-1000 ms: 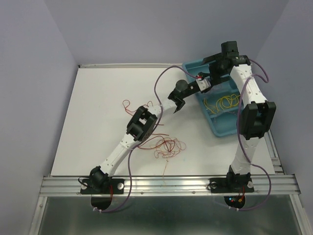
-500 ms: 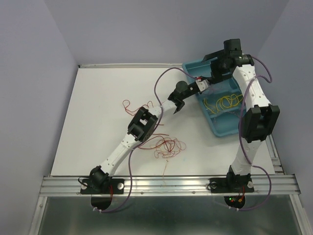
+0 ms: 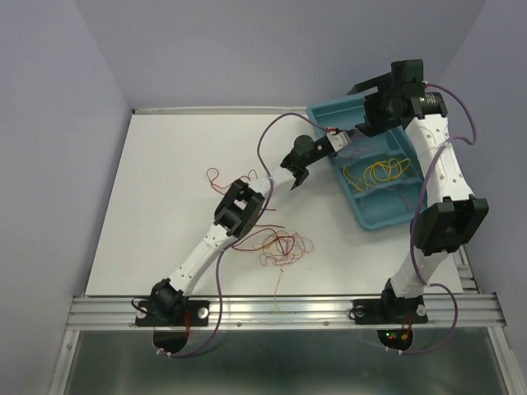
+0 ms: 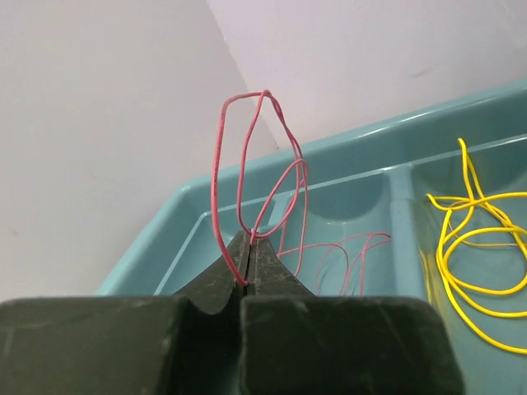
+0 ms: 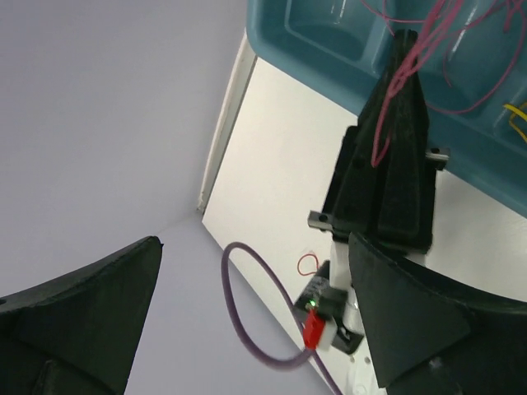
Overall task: Untangle the cables
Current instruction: Place the cable in the bin.
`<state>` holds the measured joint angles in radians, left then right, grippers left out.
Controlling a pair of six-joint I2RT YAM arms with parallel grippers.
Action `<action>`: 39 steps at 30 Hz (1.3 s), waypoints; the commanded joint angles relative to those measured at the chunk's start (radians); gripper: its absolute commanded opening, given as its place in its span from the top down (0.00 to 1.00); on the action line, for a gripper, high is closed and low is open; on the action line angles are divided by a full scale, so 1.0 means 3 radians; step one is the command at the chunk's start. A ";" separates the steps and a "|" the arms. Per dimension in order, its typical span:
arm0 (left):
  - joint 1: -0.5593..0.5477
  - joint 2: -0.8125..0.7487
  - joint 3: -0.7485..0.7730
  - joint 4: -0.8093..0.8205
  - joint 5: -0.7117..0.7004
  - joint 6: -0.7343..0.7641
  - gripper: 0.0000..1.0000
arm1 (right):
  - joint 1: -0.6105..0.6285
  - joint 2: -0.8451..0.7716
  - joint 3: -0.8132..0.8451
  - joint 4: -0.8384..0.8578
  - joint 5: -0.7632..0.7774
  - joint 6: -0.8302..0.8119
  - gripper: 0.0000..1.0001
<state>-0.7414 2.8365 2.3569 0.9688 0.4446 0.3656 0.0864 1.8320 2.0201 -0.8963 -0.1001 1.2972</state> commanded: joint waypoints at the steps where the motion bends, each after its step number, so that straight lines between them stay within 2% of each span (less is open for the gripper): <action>1: 0.0073 -0.0077 0.0177 0.0151 -0.0050 -0.0079 1.00 | -0.0007 -0.0410 -0.0189 -0.0014 0.0317 -0.0151 0.00; 8: 0.0063 -0.0246 -0.0130 0.0151 0.0174 0.0141 0.98 | -0.0022 -0.0395 -0.0255 -0.0004 0.0952 -0.0642 0.00; 16: 0.0027 -0.0793 -0.0692 -0.0631 0.0415 0.0769 0.98 | -0.0114 -0.0533 -0.0735 0.0098 0.1345 -0.0939 0.00; 20: 0.0027 -0.0900 -0.0688 -0.0943 0.0338 0.0786 0.95 | -0.0124 -0.0747 -0.1026 0.0277 0.1397 -0.0975 0.00; 23: 0.0032 -0.1002 -0.0744 -0.1056 0.0328 0.0796 0.87 | -0.0124 -0.1028 -0.1439 0.0593 0.1433 -0.1127 0.00; 24: 0.0032 -0.1053 -0.0769 -0.1066 0.0333 0.0806 0.78 | -0.0119 -0.1120 -0.1583 0.0711 0.1448 -0.1169 0.00; 27: 0.0032 -0.1110 -0.0805 -0.1092 0.0328 0.0786 0.65 | -0.0119 -0.1468 -0.2080 0.1141 0.1561 -0.1266 0.00; 30: 0.0032 -0.1120 -0.0754 -0.1204 0.0343 0.0785 0.59 | -0.0124 -0.1652 -0.2406 0.1534 0.1434 -0.1516 0.01; 35: 0.0037 -0.1192 -0.0744 -0.1301 0.0328 0.0755 0.55 | -0.0119 -0.1679 -0.2546 0.1816 0.1076 -0.1787 0.06; 38: 0.0053 -0.1350 -0.0820 -0.1419 0.0303 0.0770 0.50 | -0.0124 -0.1735 -0.2704 0.1970 0.0943 -0.1854 0.06; 39: 0.0058 -0.1452 -0.0841 -0.1510 0.0297 0.0745 0.44 | -0.0124 -0.1760 -0.2745 0.2016 0.0902 -0.1890 0.06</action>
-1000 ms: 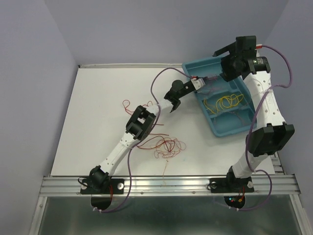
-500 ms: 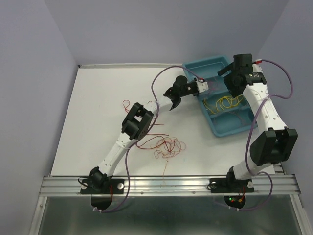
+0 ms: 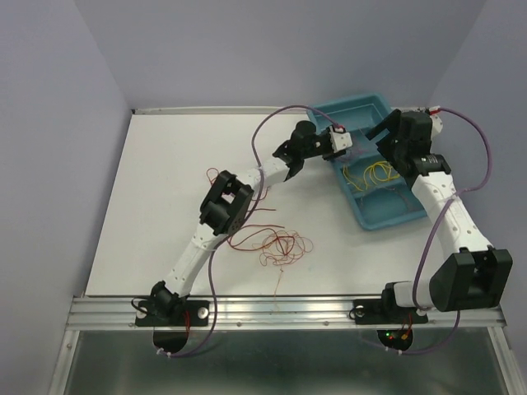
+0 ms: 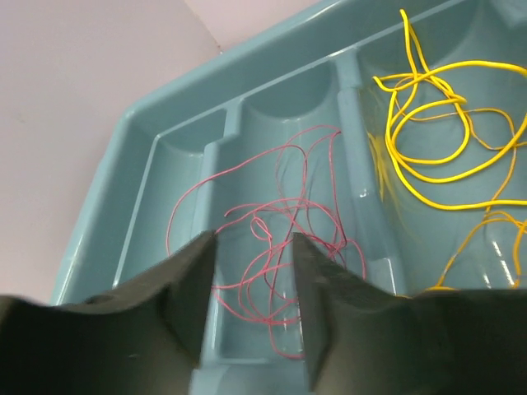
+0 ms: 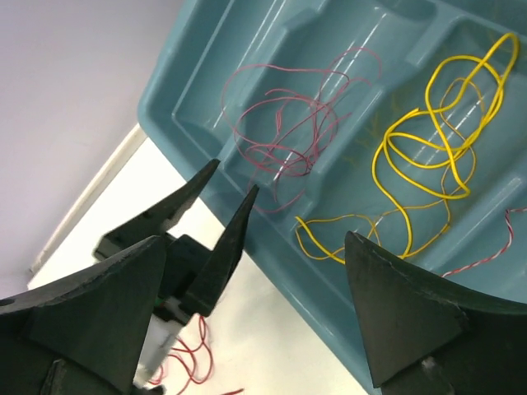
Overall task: Untangle the cables
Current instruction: Place the cable in the bin, then pick up the cable at the center of the board.
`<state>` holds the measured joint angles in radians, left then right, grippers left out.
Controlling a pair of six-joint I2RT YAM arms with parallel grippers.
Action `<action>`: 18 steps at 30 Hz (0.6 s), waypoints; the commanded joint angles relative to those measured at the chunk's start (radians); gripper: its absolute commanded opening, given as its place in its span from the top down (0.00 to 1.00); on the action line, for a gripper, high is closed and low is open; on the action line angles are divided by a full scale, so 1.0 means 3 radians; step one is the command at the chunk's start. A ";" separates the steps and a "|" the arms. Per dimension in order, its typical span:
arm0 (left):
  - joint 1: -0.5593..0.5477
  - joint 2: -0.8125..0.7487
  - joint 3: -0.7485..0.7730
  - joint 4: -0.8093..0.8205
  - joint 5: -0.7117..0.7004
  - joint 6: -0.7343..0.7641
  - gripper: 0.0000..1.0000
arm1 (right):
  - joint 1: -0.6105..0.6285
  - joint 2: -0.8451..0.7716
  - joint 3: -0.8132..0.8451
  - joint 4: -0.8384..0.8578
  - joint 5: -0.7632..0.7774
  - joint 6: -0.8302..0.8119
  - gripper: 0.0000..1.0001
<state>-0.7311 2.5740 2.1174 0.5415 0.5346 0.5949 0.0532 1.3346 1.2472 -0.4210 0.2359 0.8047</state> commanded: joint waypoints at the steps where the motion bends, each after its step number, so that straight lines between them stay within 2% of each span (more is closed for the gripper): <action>1: 0.0054 -0.0644 -0.0098 -0.0133 0.0002 -0.0050 0.38 | -0.0014 -0.0133 -0.0230 0.0487 -0.0264 -0.0279 0.06; 2: 0.0069 -0.0715 -0.0134 -0.0189 0.0007 -0.0076 0.31 | -0.0014 -0.0209 -0.0337 0.0594 -0.0356 -0.0340 0.06; 3: 0.0100 -0.0888 -0.0256 -0.0285 0.0023 -0.0086 0.15 | -0.0014 -0.0250 -0.0404 0.0656 -0.0408 -0.0381 0.06; 4: 0.0120 -0.0991 -0.0333 -0.0322 -0.0002 -0.0096 0.09 | -0.0009 -0.0291 -0.0460 0.0722 -0.0459 -0.0412 0.06; 6: 0.0141 -0.1342 -0.0527 -0.0459 -0.0226 -0.0167 0.07 | -0.0014 -0.0454 -0.0623 0.0866 -0.0561 -0.0468 0.07; 9: 0.0223 -0.1915 -0.1216 -0.0659 -0.0437 -0.0295 0.06 | -0.0009 -0.0618 -0.0818 0.1101 -0.0923 -0.0591 0.08; 13: 0.0478 -0.2515 -0.1882 -0.0981 -0.0320 -0.0403 0.03 | -0.0009 -0.0644 -0.1007 0.1275 -0.1185 -0.0647 0.09; 15: 0.0657 -0.2663 -0.1970 -0.1302 -0.0314 -0.0276 0.01 | -0.0009 -0.0619 -0.1053 0.1352 -0.1282 -0.0652 0.10; 16: 0.0708 -0.2770 -0.1996 -0.1658 -0.0375 -0.0179 0.01 | -0.0009 -0.0614 -0.1069 0.1372 -0.1328 -0.0658 0.10; 18: 0.0907 -0.2914 -0.2123 -0.2065 -0.0173 0.0178 0.01 | -0.0014 -0.0588 -0.1105 0.1469 -0.1415 -0.0637 0.10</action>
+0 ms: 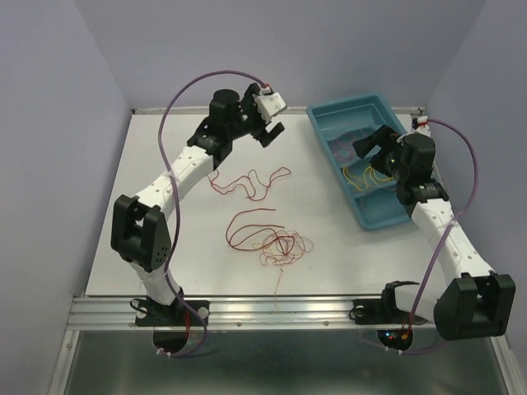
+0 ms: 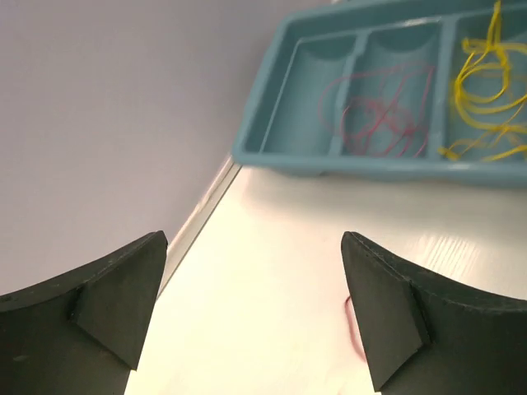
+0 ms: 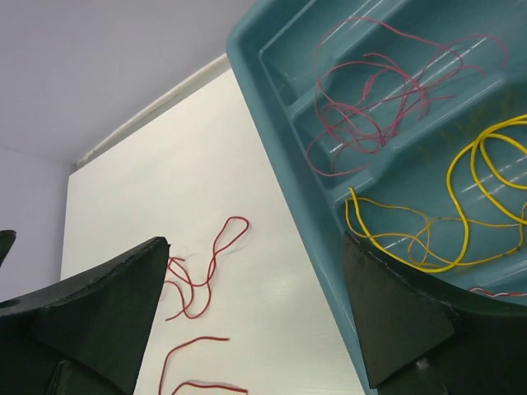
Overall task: Untangle the cables
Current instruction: Pick up the cable at the center of the board.
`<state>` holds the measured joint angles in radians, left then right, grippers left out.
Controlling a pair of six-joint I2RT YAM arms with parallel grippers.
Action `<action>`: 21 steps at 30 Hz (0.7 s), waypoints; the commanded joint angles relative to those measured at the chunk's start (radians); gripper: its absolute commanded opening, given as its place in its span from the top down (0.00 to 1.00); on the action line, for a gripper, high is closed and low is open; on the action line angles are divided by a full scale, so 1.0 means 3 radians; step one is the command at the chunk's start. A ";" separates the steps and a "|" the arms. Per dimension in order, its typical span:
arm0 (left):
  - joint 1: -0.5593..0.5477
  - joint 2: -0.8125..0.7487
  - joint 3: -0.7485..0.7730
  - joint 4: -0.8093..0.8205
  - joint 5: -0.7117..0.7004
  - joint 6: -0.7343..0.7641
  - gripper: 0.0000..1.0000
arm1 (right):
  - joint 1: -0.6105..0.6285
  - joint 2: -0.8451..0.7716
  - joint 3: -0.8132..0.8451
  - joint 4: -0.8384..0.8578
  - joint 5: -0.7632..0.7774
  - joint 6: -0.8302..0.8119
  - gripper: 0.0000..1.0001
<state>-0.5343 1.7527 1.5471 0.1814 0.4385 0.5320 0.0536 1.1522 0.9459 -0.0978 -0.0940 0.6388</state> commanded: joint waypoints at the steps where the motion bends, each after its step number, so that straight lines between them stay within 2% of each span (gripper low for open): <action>1: 0.0318 -0.0232 -0.0380 -0.0967 0.0286 0.0536 0.01 | -0.0010 0.0025 -0.0110 0.0408 -0.0341 -0.0079 0.10; 4: 0.0487 -0.0315 -0.0509 -0.1329 0.0405 0.1043 0.01 | -0.0010 0.0061 -0.0131 0.0449 -0.0428 -0.0079 0.10; 7: 0.0538 -0.0085 -0.0219 -0.1984 0.0338 0.1310 0.01 | -0.0005 0.0071 -0.0151 0.0474 -0.0469 -0.0074 0.10; 10: 0.0543 0.0058 -0.0146 -0.2175 0.0318 0.1091 0.01 | -0.0010 0.0061 -0.0146 0.0480 -0.0500 -0.0079 0.10; 16: 0.0538 0.0150 -0.0340 -0.1838 0.0057 0.0513 0.01 | -0.0005 0.0035 -0.0157 0.0485 -0.0500 -0.0084 0.09; 21: 0.0538 0.0431 -0.0279 -0.1603 0.0072 0.0135 0.01 | -0.0010 0.0091 -0.0146 0.0495 -0.0556 -0.0064 0.09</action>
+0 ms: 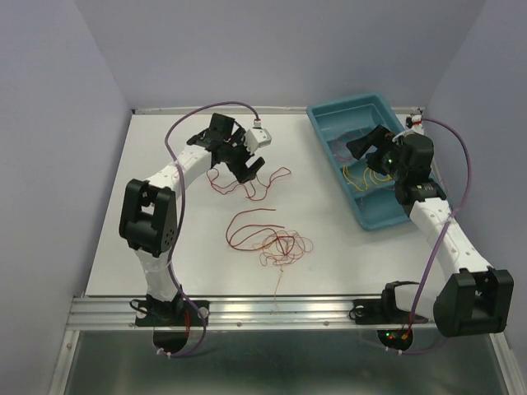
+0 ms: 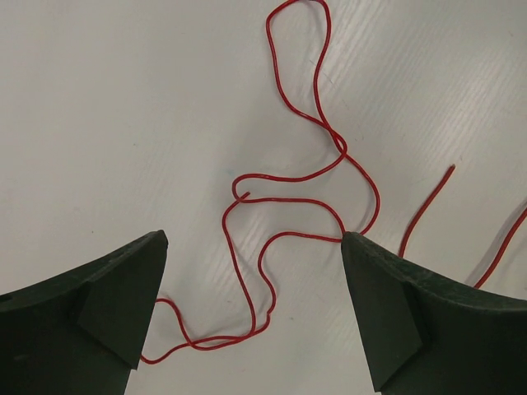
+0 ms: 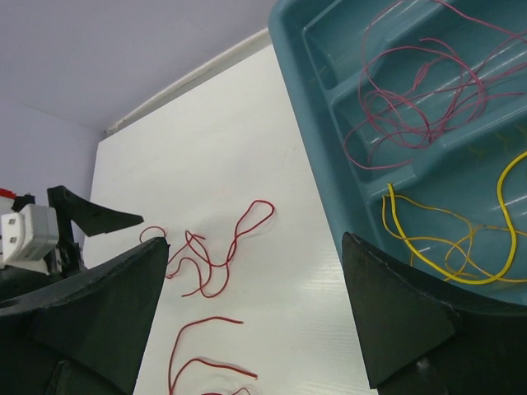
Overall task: Untangle the cables
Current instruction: Pick up the cable at the center of the board.
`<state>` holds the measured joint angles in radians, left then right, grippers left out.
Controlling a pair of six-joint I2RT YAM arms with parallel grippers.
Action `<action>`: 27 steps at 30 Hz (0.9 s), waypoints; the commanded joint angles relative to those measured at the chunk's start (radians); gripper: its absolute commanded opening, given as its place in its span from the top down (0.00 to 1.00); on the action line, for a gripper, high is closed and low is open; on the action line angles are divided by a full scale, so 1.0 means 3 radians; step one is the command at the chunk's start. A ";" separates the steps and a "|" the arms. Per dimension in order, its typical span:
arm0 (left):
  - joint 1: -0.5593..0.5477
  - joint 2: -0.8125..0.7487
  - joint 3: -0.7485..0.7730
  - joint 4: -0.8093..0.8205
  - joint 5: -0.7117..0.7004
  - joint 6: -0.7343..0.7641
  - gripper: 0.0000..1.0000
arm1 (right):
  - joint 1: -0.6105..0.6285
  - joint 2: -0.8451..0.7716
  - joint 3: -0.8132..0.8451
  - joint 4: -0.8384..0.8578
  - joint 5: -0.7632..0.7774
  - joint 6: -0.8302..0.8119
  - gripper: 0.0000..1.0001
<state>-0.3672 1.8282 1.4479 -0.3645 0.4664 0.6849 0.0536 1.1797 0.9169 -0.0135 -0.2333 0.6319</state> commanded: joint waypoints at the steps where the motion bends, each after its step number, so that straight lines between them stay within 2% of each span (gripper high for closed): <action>1: -0.0019 0.0220 0.0067 0.0258 -0.0026 -0.0437 0.01 | -0.0010 0.0005 -0.0050 0.0214 -0.0097 -0.0041 0.09; 6: -0.0034 0.0466 0.0256 0.0448 -0.0087 -0.0810 0.01 | -0.0005 0.0015 -0.0060 0.0224 -0.0117 -0.0025 0.09; 10: -0.0085 0.0614 0.0292 0.0692 -0.0322 -0.1111 0.01 | -0.0005 0.0005 -0.0055 0.0234 -0.0158 -0.0015 0.09; 19: -0.0361 0.0615 -0.0040 0.0923 -0.0394 -0.1122 0.03 | -0.0005 -0.0016 -0.0065 0.0239 -0.0184 -0.0005 0.09; 27: -0.0412 0.0558 -0.0229 0.0980 -0.0419 -0.1117 0.03 | -0.0005 0.0061 -0.0055 0.0250 -0.0225 0.0021 0.09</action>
<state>-0.4915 2.0380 1.4128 -0.1051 0.3557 0.3569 0.0536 1.1885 0.9165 -0.0013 -0.2768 0.6342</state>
